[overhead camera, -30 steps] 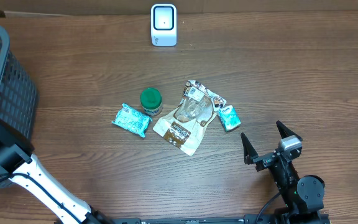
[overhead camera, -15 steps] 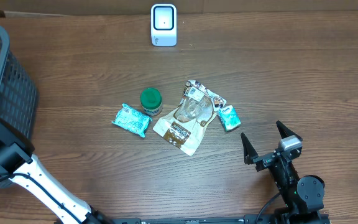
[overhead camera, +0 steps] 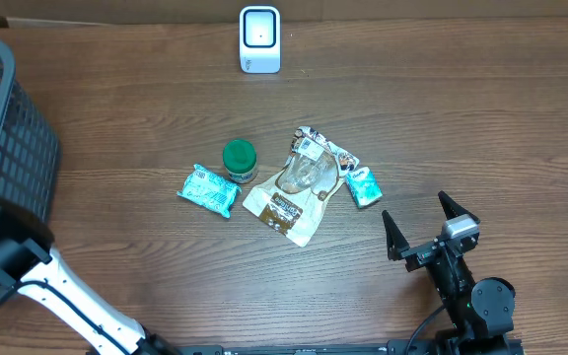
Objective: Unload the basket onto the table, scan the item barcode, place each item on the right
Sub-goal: 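Carry the orange pack out and set it beside the jar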
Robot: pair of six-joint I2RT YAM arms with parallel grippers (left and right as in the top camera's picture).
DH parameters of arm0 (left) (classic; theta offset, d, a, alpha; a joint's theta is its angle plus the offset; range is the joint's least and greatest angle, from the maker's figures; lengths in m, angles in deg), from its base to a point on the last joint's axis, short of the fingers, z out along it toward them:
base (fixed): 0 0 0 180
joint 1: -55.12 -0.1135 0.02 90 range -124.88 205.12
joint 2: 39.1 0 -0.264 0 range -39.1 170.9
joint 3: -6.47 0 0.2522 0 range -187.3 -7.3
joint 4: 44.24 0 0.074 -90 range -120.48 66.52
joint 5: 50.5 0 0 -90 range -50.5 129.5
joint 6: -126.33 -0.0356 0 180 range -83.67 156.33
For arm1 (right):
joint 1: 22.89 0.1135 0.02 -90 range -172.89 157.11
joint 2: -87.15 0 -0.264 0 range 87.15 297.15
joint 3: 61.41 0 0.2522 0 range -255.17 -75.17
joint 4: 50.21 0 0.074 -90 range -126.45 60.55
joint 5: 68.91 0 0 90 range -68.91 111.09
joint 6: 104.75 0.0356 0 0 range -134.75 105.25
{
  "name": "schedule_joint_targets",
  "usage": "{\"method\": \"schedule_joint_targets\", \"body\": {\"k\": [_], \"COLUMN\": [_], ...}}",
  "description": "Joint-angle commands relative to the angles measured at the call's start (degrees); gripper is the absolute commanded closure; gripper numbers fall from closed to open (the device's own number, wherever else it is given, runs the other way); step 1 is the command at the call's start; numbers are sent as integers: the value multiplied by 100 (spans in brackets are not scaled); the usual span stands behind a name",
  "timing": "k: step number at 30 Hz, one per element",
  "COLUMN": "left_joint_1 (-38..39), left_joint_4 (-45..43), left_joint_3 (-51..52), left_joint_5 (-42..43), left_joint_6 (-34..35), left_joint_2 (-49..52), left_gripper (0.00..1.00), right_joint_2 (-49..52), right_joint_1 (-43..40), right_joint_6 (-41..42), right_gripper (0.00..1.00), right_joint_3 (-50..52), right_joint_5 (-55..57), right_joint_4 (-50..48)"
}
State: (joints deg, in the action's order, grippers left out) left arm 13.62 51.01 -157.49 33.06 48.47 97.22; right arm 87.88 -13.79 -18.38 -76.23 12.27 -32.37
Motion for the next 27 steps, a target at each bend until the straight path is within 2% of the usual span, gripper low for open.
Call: {"method": "schedule_joint_targets", "body": {"k": [1,4,7,12,16,23,27], "left_joint_1": [125,310,702,2044,3423,5589,6533], "left_joint_4": [24,330,798,1370,1530,1451,1139], "left_joint_3": [-267,-267,-267,-264,-81,824,1628], "left_joint_5": [1276,2033,2282,2343,2170,1294,741], "left_joint_6": [201,201,33,-669,-1054,-909,-621], "left_joint_2": [-999,-1611,-2090,-2518,-2520,-2420,-2420], "left_gripper": [96,96,96,96,96,96,96], "right_joint_2": [-57,-57,-57,-57,-57,-57,-57], "right_joint_1": [20,20,20,20,20,20,20], "right_joint_6": [26,26,26,26,26,26,26], "right_gripper": [0,0,0,0,0,0,0], "right_joint_3": [61,61,61,61,61,61,61], "right_joint_5": [-26,-26,-26,-26,-26,-26,-26], "right_joint_4": [-28,-28,-28,-28,-28,-28,-28]}}
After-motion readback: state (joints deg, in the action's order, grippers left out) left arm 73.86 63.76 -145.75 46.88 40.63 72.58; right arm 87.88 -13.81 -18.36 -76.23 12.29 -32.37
